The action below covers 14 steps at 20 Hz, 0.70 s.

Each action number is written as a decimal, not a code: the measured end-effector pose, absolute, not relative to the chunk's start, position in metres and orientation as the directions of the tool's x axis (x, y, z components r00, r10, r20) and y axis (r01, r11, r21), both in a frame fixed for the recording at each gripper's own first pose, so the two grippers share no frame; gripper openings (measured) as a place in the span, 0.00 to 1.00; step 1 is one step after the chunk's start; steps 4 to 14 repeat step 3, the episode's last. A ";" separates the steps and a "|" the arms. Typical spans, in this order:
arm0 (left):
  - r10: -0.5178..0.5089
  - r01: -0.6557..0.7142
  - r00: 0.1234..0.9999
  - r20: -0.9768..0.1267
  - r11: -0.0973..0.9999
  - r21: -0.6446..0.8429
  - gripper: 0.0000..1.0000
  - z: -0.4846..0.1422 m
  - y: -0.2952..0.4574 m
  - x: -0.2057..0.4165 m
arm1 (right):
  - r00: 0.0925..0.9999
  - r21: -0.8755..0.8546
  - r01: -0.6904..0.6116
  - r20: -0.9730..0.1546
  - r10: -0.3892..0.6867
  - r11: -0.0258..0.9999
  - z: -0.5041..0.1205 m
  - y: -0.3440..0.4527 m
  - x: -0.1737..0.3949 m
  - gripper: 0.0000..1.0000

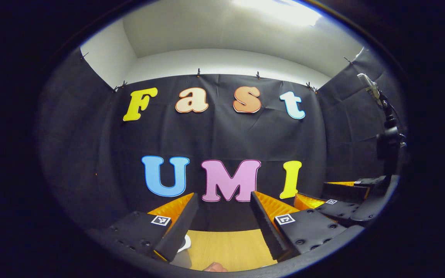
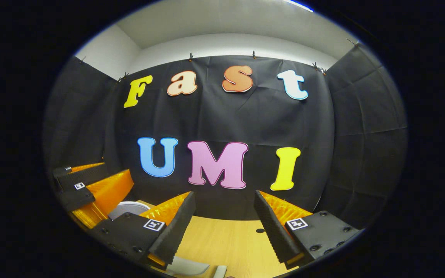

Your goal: Pick up the small broom and dustpan from the desktop, sweep the trash into the dustpan with the broom, and then empty the trash into the garbage bin.

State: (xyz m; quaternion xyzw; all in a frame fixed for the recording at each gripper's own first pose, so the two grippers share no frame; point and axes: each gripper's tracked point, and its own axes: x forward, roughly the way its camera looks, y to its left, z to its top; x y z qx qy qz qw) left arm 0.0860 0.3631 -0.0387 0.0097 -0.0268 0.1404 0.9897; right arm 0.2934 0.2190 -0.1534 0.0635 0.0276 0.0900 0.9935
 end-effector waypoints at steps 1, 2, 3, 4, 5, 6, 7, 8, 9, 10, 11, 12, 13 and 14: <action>0.275 -0.276 0.960 0.055 0.961 0.015 0.80 -0.039 0.363 0.088 | 0.983 0.127 -0.175 -0.029 0.180 0.976 -0.154 0.218 0.292 0.93; 0.275 -0.276 0.960 0.052 0.961 0.016 0.80 -0.038 0.363 0.087 | 0.984 0.126 -0.173 -0.018 0.177 0.977 -0.153 0.219 0.291 0.93; 0.281 -0.282 0.958 0.052 0.959 0.014 0.80 -0.039 0.364 0.087 | 0.985 0.125 -0.170 -0.003 0.172 0.977 -0.152 0.219 0.288 0.93; 0.281 -0.282 0.958 0.052 0.959 0.014 0.80 -0.039 0.364 0.087 | 0.985 0.125 -0.170 -0.003 0.172 0.977 -0.152 0.219 0.288 0.93; 0.281 -0.282 0.958 0.052 0.959 0.014 0.80 -0.039 0.364 0.087 | 0.985 0.125 -0.170 -0.003 0.172 0.977 -0.152 0.219 0.288 0.93; 0.281 -0.282 0.958 0.052 0.959 0.014 0.80 -0.039 0.364 0.087 | 0.985 0.125 -0.170 -0.003 0.172 0.977 -0.152 0.219 0.288 0.93; 0.281 -0.282 0.958 0.052 0.959 0.014 0.80 -0.039 0.364 0.087 | 0.985 0.125 -0.170 -0.003 0.172 0.977 -0.152 0.219 0.288 0.93; 0.281 -0.282 0.958 0.052 0.959 0.014 0.80 -0.039 0.364 0.087 | 0.985 0.125 -0.170 -0.003 0.172 0.977 -0.152 0.219 0.288 0.93; 0.281 -0.282 0.958 0.052 0.959 0.014 0.80 -0.039 0.364 0.087 | 0.985 0.125 -0.170 -0.003 0.172 0.977 -0.152 0.219 0.288 0.93; 0.281 -0.282 0.958 0.052 0.959 0.014 0.80 -0.039 0.364 0.087 | 0.985 0.125 -0.170 -0.003 0.172 0.977 -0.152 0.219 0.288 0.93; 0.281 -0.282 0.958 0.052 0.959 0.014 0.80 -0.039 0.364 0.087 | 0.985 0.125 -0.170 -0.003 0.172 0.977 -0.152 0.219 0.288 0.93; 0.281 -0.282 0.958 0.052 0.959 0.014 0.80 -0.039 0.364 0.087 | 0.985 0.125 -0.170 -0.003 0.172 0.977 -0.152 0.219 0.288 0.93; 0.281 -0.282 0.958 0.052 0.959 0.014 0.80 -0.039 0.364 0.087 | 0.985 0.125 -0.170 -0.003 0.172 0.977 -0.152 0.219 0.288 0.93; 0.281 -0.282 0.958 0.052 0.959 0.014 0.80 -0.039 0.364 0.087 | 0.985 0.125 -0.170 -0.003 0.172 0.977 -0.152 0.219 0.288 0.93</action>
